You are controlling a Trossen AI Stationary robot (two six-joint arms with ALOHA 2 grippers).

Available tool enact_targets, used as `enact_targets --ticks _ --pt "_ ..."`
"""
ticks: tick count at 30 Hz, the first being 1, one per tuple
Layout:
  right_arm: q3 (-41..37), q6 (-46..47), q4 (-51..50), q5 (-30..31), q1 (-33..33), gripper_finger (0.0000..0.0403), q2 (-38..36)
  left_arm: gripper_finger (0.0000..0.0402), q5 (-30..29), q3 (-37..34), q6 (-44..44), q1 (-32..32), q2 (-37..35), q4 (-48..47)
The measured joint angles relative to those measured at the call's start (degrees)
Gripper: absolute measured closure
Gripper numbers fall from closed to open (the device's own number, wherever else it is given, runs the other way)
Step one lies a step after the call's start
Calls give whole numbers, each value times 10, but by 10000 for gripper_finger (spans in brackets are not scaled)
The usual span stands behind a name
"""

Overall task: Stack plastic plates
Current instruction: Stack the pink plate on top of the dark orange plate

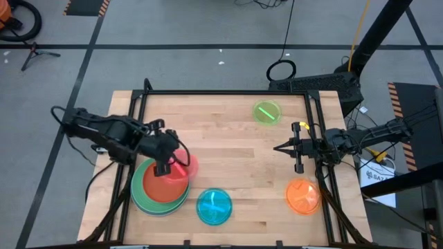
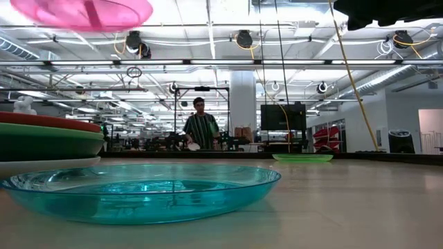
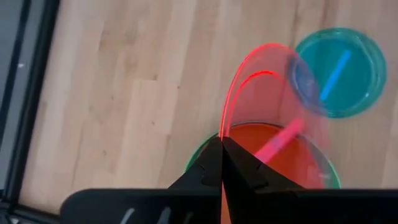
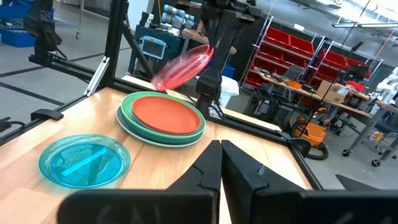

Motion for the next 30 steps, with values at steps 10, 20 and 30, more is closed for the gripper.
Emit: enact_targets --ticks 10,20,30 --pt "0 0 3 0 0 399 0 399 -11 -100 -85 -54 -10 -2" --pt "0 0 3 0 0 399 0 399 34 -197 -127 -57 -11 33" --pt "0 -2 3 0 0 399 0 399 46 -261 -128 -57 -11 43"
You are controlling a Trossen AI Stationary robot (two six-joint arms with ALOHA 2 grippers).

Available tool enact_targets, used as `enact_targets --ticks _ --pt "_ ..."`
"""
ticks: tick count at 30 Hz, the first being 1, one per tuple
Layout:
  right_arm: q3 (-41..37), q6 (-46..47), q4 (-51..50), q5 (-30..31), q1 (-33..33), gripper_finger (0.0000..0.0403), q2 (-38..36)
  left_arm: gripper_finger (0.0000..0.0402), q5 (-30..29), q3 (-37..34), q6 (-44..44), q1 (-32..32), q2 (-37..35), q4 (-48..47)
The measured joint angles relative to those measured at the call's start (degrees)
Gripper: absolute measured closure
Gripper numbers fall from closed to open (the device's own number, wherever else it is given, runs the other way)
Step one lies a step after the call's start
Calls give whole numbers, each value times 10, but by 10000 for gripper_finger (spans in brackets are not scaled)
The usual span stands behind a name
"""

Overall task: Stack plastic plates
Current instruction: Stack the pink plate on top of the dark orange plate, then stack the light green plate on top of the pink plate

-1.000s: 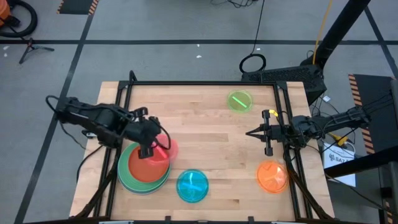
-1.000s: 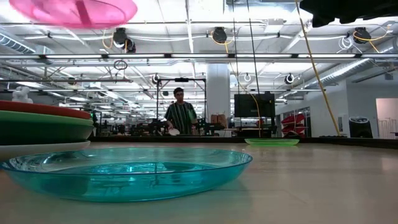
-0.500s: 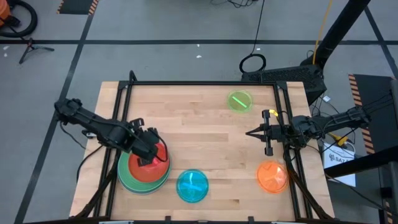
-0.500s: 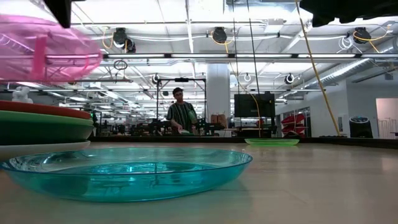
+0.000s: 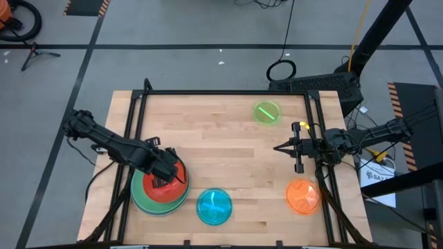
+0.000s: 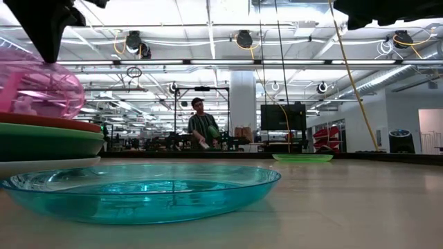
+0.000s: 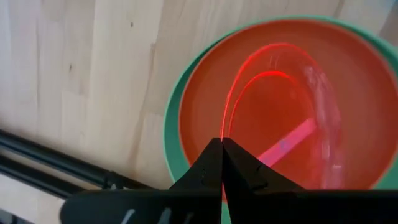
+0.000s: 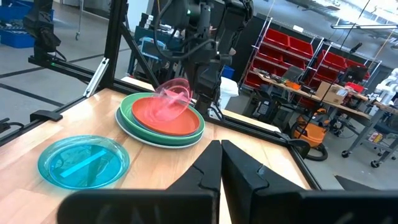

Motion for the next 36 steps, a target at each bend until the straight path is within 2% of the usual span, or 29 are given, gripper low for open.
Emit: enact_targets --ticks 10,22,28,31,36 --pt "0 0 0 0 0 399 0 393 -19 -9 1 0 0 1" --pt "0 0 0 0 0 399 0 310 -30 -9 1 8 0 -4" --pt "0 0 0 0 0 399 0 290 -80 -9 5 8 0 -3" --pt "0 9 4 10 0 399 0 289 -109 -9 36 8 0 17" --pt "0 44 5 88 0 399 2 289 -153 -9 160 6 0 122"
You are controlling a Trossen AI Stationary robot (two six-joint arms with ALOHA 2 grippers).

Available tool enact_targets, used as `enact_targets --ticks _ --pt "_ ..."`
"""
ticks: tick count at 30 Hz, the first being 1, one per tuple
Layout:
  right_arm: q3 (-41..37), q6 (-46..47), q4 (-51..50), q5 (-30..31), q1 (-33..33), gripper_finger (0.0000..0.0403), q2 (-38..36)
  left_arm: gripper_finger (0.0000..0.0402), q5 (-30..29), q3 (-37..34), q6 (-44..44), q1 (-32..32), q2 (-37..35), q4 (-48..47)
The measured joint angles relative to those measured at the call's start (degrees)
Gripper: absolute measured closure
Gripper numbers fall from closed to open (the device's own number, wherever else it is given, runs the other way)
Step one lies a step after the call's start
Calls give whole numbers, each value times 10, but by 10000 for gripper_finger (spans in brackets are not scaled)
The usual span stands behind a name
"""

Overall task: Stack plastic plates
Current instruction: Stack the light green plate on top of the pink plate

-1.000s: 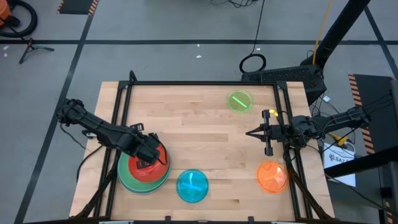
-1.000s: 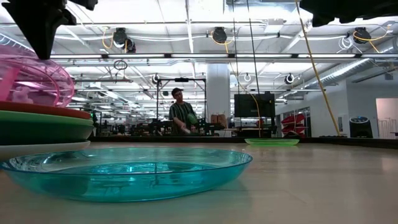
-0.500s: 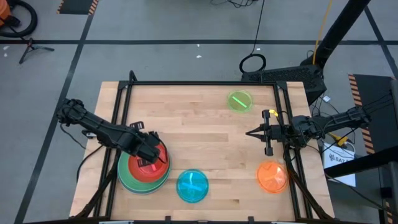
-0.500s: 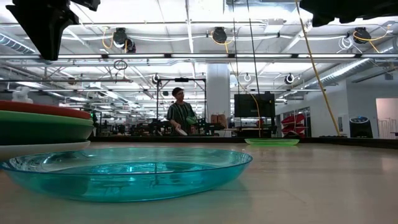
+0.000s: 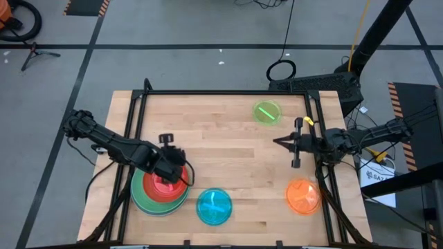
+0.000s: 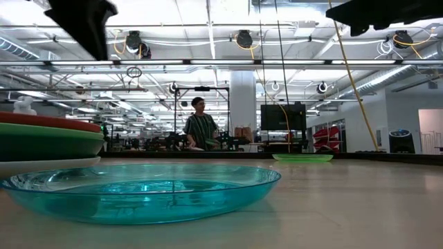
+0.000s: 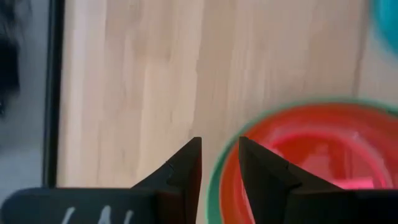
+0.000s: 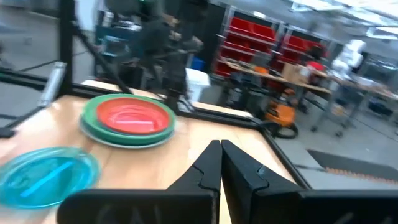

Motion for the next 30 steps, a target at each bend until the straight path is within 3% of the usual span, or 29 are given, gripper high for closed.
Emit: enact_targets --ticks 4,10,15,24,27,30 --pt "0 17 11 40 0 399 18 289 -33 0 103 1 0 57" --pt "0 23 58 95 -4 399 81 289 -74 -4 154 13 -28 93" --pt "27 60 41 107 -37 399 140 289 -75 -82 204 19 -105 226" --pt "125 190 -78 105 -115 399 273 289 -109 -229 283 39 -223 431" --pt "164 266 -158 100 -149 399 322 289 -115 -257 298 45 -260 480" --pt "205 329 -258 53 -191 399 367 289 -117 -269 288 46 -288 492"
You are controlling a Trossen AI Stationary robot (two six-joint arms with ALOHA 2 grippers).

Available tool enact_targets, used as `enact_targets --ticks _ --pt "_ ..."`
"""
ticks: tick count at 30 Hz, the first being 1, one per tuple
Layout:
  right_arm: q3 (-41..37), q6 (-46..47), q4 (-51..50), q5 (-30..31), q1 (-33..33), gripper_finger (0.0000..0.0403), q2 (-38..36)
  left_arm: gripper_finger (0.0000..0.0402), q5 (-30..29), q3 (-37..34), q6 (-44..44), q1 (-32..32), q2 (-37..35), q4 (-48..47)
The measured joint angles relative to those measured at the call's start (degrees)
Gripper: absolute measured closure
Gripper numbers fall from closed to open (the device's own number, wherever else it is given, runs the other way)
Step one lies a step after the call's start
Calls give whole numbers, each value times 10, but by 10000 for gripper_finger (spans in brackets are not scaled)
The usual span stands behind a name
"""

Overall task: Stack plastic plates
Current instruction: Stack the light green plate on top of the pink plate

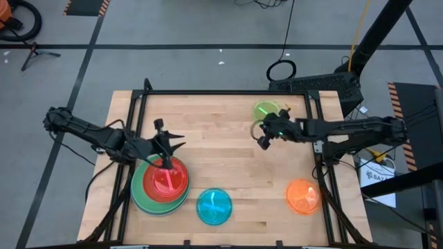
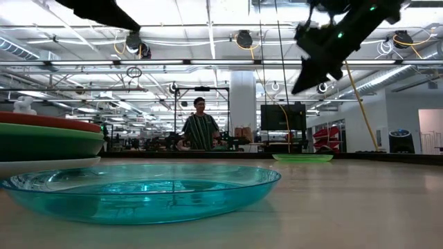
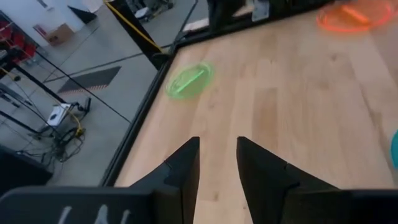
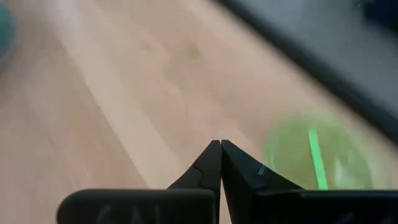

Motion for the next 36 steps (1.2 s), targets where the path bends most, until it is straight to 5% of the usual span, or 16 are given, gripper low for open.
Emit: enact_targets --ticks 4,12,24,36 --pt "47 59 -93 -40 -57 399 56 289 0 0 -29 0 -29 -3" --pt "127 46 -109 -141 -146 399 169 289 0 0 -81 0 -44 -54" --pt "267 0 -193 -161 -214 396 325 289 -3 0 -124 -32 -44 -116" --pt "285 48 -223 -205 -232 269 367 289 -7 0 -139 -39 -44 -134"
